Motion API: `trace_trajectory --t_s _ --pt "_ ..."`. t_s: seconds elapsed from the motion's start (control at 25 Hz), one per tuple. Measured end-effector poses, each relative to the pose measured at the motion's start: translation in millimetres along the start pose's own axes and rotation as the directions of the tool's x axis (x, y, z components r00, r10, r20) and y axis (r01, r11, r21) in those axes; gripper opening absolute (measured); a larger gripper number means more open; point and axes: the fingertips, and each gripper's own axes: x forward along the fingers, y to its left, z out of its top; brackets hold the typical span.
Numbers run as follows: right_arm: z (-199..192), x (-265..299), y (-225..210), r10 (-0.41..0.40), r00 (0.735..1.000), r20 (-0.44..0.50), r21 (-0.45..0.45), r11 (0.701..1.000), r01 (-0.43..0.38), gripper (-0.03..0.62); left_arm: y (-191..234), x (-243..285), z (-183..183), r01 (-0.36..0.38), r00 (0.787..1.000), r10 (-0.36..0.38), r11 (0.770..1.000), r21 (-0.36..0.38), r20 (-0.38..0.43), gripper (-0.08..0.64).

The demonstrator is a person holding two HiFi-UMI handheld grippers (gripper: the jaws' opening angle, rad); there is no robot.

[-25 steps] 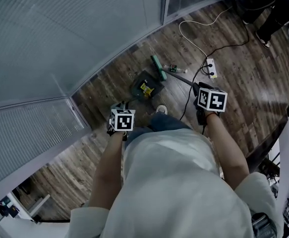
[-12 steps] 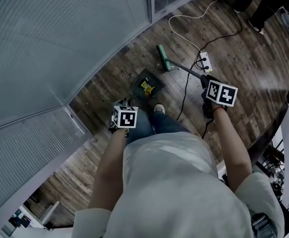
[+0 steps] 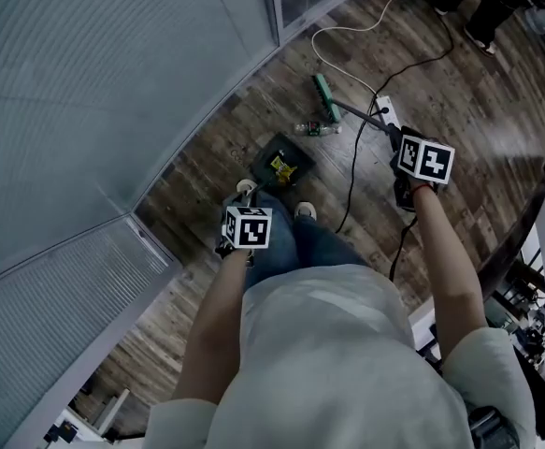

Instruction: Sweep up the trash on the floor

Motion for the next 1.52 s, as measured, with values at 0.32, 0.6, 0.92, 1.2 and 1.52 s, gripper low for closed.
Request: trace_trajectory --t_s 0.32,0.6,0.92,1.2,1.52 --pt "3 31 -9 -0.064 0.996 -0.059 -0.125 0.991 0.057 0.101 3 1 10 0.009 1.0 -0.009 1.0 -0.002 -0.008 0.092" --pt "-17 46 10 -0.075 0.991 -0.114 -0.269 0.962 0.042 0.101 6 4 11 0.014 1.0 -0.014 1.0 -0.002 -0.01 0.092" --pt "-42 51 42 -0.012 0.99 -0.142 -0.398 0.916 -0.046 0.101 5 6 16 0.015 1.0 -0.015 1.0 0.002 -0.014 0.092" --pt "-57 46 66 0.0 0.985 -0.174 -0.498 0.863 -0.088 0.101 7 7 12 0.016 1.0 -0.016 1.0 0.006 -0.009 0.092" --pt "-80 35 86 0.055 0.977 -0.208 -0.508 0.847 -0.156 0.101 5 7 7 0.016 1.0 -0.016 1.0 0.01 -0.003 0.092"
